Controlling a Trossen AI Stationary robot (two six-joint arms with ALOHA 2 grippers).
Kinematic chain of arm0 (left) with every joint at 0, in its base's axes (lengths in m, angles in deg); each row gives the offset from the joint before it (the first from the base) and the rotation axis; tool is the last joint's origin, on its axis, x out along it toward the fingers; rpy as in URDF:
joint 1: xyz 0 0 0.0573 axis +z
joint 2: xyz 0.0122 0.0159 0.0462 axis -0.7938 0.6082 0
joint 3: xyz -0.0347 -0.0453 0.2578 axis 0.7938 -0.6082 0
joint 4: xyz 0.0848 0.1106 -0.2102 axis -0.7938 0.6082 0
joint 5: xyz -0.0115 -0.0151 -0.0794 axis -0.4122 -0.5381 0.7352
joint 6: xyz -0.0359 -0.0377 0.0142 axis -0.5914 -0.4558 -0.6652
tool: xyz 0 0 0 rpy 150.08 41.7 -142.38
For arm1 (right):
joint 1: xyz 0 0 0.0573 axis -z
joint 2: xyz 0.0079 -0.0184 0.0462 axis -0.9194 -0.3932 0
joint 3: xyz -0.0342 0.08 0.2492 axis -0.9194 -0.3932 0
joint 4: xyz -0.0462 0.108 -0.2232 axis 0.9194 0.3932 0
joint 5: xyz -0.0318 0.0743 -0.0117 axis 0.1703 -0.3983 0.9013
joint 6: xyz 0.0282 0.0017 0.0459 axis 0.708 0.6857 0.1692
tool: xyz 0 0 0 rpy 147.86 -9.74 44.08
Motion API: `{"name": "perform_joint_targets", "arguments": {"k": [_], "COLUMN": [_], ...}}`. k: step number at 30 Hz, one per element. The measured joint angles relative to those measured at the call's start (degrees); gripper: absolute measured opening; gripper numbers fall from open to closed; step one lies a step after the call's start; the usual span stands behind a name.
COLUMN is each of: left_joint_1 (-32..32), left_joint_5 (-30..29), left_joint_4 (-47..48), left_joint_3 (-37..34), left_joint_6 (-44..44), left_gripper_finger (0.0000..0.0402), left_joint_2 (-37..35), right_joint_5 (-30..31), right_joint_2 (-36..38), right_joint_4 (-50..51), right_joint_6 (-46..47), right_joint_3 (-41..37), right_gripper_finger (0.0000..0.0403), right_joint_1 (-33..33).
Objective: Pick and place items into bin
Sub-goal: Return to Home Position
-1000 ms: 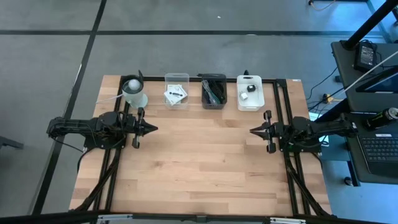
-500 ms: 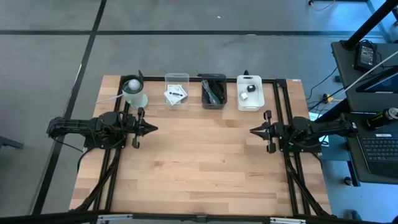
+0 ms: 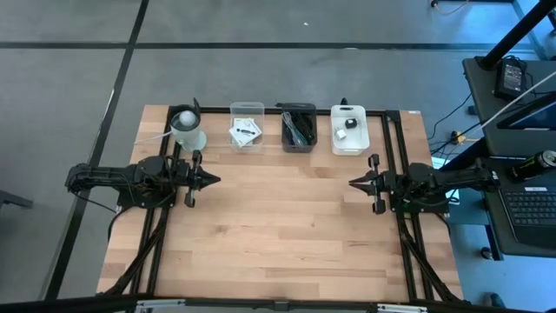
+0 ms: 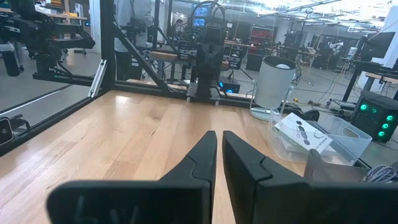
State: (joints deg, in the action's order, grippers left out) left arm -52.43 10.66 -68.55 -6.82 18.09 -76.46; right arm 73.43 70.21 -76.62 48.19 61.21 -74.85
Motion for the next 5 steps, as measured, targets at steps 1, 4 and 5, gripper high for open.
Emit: {"name": "perform_joint_targets", "arguments": {"k": [1, 4, 5], "left_joint_1": [0.0, 0.0, 0.0], "left_joint_5": [0.0, 0.0, 0.0], "left_joint_4": [0.0, 0.0, 0.0], "left_joint_3": [0.0, 0.0, 0.0], "left_joint_6": [0.0, 0.0, 0.0], "left_gripper_finger": [0.0004, 0.0004, 0.0004], "left_joint_2": [0.0, 0.0, 0.0], "right_joint_5": [0.0, 0.0, 0.0], "right_joint_2": [0.0, 0.0, 0.0], "right_joint_4": [0.0, 0.0, 0.0], "right_joint_6": [0.0, 0.0, 0.0], "right_joint_3": [0.0, 0.0, 0.0], "right_gripper_finger": [0.0032, 0.0032, 0.0032], "right_joint_1": [0.0, 0.0, 0.0]}}
